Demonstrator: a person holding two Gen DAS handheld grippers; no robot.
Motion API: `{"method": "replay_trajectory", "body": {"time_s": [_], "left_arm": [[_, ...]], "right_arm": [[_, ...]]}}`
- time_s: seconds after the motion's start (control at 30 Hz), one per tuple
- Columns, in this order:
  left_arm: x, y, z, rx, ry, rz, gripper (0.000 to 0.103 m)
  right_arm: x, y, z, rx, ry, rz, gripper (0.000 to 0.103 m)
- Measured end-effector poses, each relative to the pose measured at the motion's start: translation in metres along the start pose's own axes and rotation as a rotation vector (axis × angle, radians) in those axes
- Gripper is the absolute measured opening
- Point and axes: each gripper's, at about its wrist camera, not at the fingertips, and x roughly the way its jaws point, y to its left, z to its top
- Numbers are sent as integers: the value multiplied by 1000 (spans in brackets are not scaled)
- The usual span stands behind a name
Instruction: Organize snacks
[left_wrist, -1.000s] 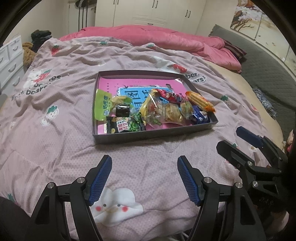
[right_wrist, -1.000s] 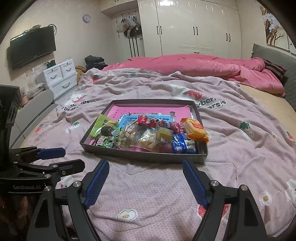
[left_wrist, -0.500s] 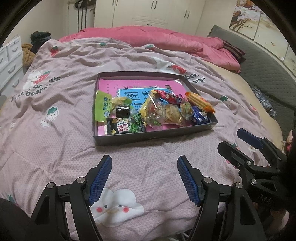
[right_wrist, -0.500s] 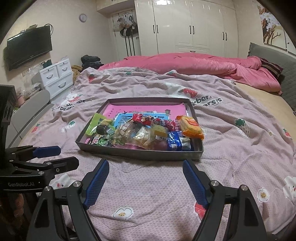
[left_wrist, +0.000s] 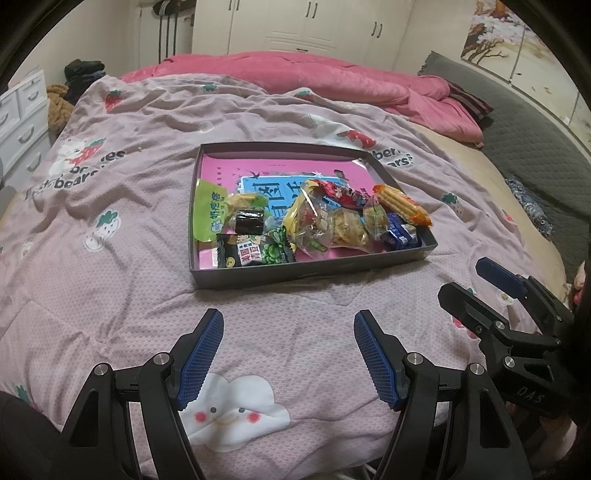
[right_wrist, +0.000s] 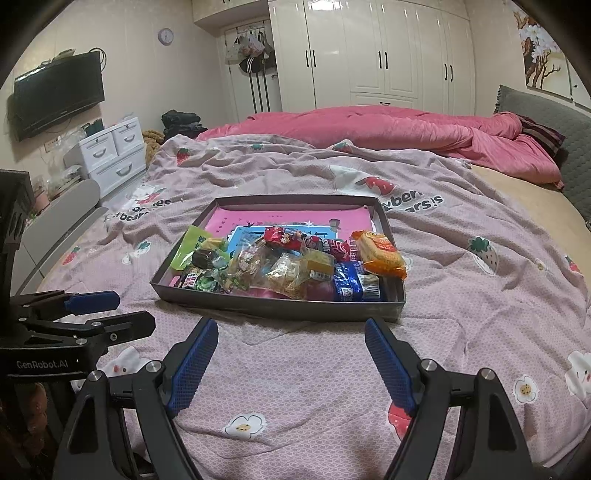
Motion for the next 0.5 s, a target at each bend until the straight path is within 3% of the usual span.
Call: {"method": "replay_trajectory", "body": {"time_s": [0.5], "left_arm": [[0,-1,0,1,1,2,75]], "right_arm": [[1,-2,1,1,2,-5,81]]}}
